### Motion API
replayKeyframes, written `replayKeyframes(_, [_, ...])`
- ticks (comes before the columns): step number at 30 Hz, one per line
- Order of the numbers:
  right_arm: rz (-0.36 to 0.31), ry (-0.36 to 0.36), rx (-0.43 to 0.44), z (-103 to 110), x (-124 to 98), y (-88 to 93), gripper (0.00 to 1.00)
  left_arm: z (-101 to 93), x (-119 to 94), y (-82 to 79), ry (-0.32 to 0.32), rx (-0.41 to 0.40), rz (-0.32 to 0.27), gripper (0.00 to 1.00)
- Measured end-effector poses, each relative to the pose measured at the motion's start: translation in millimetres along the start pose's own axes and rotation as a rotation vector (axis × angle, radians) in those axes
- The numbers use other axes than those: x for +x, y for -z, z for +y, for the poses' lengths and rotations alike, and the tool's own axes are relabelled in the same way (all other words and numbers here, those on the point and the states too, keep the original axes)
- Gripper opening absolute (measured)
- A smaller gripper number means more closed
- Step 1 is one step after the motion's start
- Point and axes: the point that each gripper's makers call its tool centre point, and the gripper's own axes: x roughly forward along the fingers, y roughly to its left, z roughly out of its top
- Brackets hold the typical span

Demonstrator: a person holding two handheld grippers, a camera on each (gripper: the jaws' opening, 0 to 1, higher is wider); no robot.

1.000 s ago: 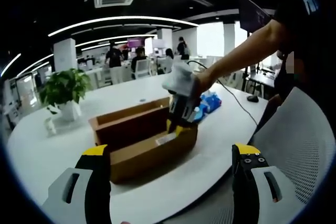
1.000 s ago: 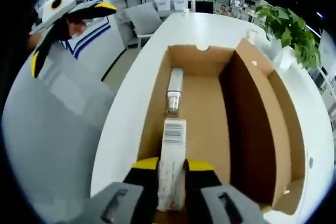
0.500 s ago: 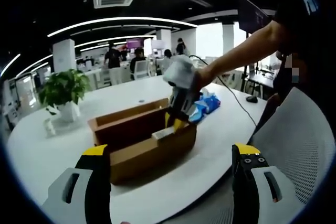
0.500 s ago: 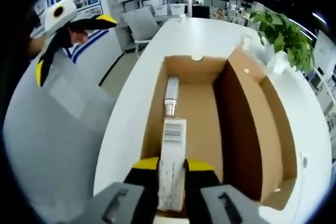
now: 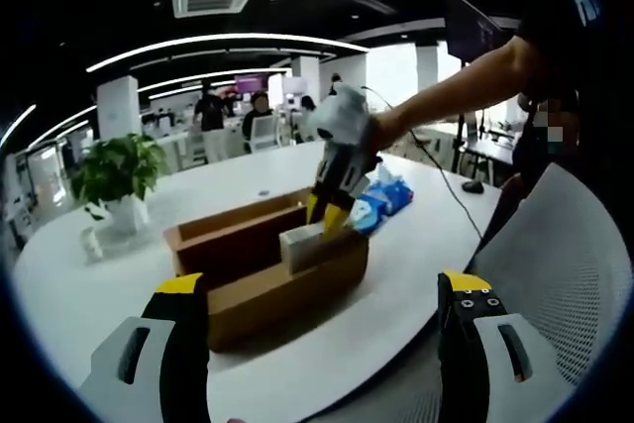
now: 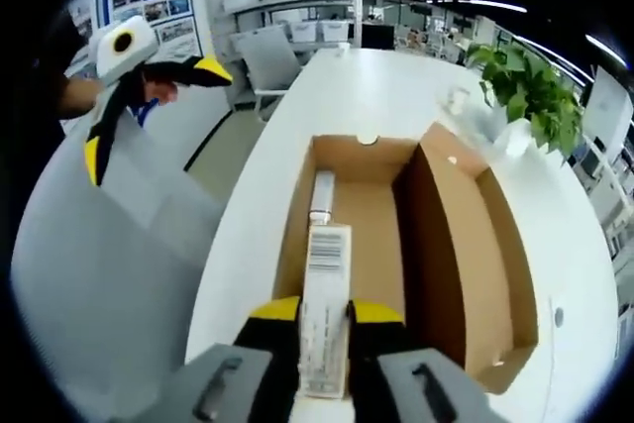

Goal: Operate the shoe box by opening the lid, removing the specified soft item, and placing it in the target area until the item is outside and the box remains undamaged.

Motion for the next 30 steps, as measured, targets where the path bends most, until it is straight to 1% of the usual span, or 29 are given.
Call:
replayKeyframes(4, [0.003,0.008,-0.015,2,-6,-2.9,0.14,0.0,0,1.2,0.005,0.002,0.0,1.0])
replayKeyframes(9, [-0.002,0.014,-0.042,4,-18,-9.3,0.14,-1.8,0,1.5,0.012,0.006,0.001,1.0])
replayKeyframes(18, [0.003,0.033,-0.09,-2,-52,-19.2,0.13,-0.7,-1,2.2,0.012,0.001,-0.001,1.0])
replayKeyframes(22, [0.016,0.036,-0.11,-6,-69,-18.5,0.13,0.1,-2,2.4,0.011,0.0,-0.001,1.0])
replayKeyframes(25, [0.018,0.045,-0.11,-10,-79,-16.7,0.13,-0.3,-1,1.7,0.01,0.0,0.001,1.0])
replayKeyframes(30, [0.032,0.054,-0.116,-15,-96,-10.1,0.13,0.8,-1,1.4,0.008,-0.001,-0.001,1.0])
